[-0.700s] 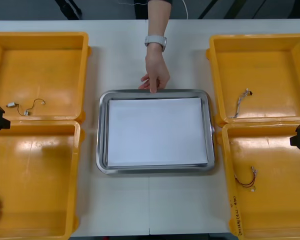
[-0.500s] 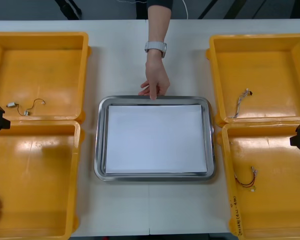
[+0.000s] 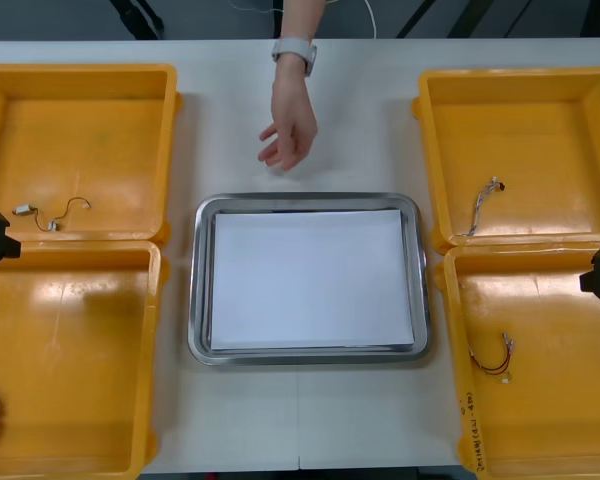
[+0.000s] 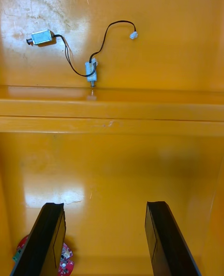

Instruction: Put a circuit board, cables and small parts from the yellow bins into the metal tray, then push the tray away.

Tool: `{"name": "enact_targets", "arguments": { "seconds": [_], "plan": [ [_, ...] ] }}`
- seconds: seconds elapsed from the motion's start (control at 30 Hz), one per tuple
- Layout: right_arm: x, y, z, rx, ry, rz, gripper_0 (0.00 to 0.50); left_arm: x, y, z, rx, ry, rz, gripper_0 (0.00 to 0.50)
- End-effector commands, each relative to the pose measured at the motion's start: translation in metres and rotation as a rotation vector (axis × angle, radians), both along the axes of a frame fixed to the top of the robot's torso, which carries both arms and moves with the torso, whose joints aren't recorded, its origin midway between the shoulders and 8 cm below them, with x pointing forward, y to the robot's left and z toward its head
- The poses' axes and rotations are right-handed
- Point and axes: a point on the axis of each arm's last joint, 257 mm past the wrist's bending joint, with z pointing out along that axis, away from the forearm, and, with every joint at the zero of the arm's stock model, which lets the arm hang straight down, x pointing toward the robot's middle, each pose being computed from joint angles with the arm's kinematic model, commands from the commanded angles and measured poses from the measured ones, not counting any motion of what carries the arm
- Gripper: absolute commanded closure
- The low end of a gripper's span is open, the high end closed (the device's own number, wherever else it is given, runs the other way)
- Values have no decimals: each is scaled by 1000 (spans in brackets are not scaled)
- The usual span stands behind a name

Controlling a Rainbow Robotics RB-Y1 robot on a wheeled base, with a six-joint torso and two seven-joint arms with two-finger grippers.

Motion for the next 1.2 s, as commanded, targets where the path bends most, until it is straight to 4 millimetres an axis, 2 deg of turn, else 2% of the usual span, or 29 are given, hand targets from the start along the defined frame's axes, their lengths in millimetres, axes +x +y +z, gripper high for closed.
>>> {"name": "enact_targets", "arguments": {
  "seconds": [0.03, 1.2],
  "plan": [
    [-1, -5, 9, 4, -32, -37, 0, -4, 16, 17, 101, -23, -78, 0],
    [-1, -5, 9, 4, -32, -37, 0, -4, 16, 17, 101, -23, -78, 0]
  ]
}}
